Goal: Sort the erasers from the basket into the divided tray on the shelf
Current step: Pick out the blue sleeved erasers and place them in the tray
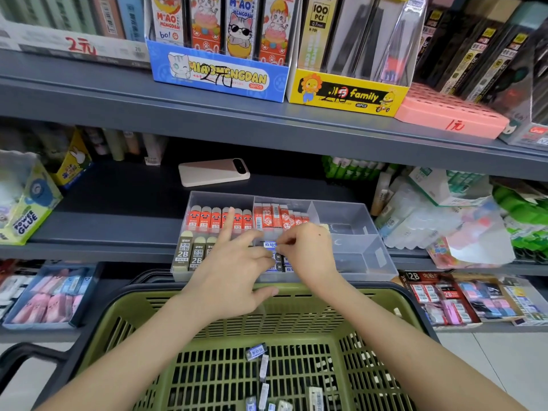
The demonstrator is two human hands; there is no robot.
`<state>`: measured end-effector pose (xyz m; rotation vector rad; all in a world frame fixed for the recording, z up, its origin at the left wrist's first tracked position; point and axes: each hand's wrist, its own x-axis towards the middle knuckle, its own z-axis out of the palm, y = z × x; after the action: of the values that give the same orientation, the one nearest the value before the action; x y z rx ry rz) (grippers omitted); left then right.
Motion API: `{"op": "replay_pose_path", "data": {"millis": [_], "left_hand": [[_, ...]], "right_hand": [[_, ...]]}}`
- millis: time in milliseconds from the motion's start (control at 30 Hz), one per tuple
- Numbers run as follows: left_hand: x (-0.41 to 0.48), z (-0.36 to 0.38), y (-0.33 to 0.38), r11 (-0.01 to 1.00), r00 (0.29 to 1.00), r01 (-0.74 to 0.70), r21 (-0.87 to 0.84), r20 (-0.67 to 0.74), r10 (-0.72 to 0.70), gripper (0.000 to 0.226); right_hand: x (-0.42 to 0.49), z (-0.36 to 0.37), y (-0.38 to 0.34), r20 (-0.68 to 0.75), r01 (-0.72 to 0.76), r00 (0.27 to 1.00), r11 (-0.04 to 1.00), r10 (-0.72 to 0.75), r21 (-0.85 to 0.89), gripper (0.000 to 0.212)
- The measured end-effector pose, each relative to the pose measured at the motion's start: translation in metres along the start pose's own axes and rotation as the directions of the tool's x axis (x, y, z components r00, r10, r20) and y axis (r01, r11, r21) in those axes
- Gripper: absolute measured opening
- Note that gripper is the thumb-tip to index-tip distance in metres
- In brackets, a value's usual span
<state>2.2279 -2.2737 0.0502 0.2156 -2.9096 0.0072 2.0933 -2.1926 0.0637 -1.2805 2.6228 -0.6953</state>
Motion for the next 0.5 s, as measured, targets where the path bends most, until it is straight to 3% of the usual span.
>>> {"op": "replay_pose_path", "data": {"millis": [133, 267, 333, 400, 500], "left_hand": [[-0.001, 0.000, 0.000, 1.000, 1.000, 0.001, 0.022, -0.009, -0.001, 0.055], [-0.001, -0.003, 0.000, 0.999, 1.000, -0.001, 0.045, 0.009, 0.001, 0.053], [-0.002, -0.008, 0.002, 0.999, 1.000, -0.010, 0.053, 0.017, 0.009, 0.051], [-0.007, -0.014, 0.003, 0.998, 0.999, -0.027, 0.050, -0.037, 0.029, 0.044], [-0.027, -0.020, 0.003, 0.999, 0.972, -0.044, -0.018, -0.234, 0.039, 0.031]], "right_hand": [[0.005, 0.002, -0.005, 0.077, -0.005, 0.997, 0.999, 0.009, -0.042, 0.017], [0.001, -0.011, -0.001, 0.181, 0.010, 0.983, 0.999, -0.016, 0.031, 0.018], [-0.005, -0.023, -0.001, 0.129, 0.039, 0.991, 0.999, -0.043, 0.037, 0.019], [-0.017, -0.034, -0.002, -0.010, 0.090, 0.996, 0.991, -0.090, 0.097, 0.018], [-0.058, -0.041, -0.003, -0.079, 0.120, 0.992, 0.893, -0.095, 0.433, 0.016]]}}
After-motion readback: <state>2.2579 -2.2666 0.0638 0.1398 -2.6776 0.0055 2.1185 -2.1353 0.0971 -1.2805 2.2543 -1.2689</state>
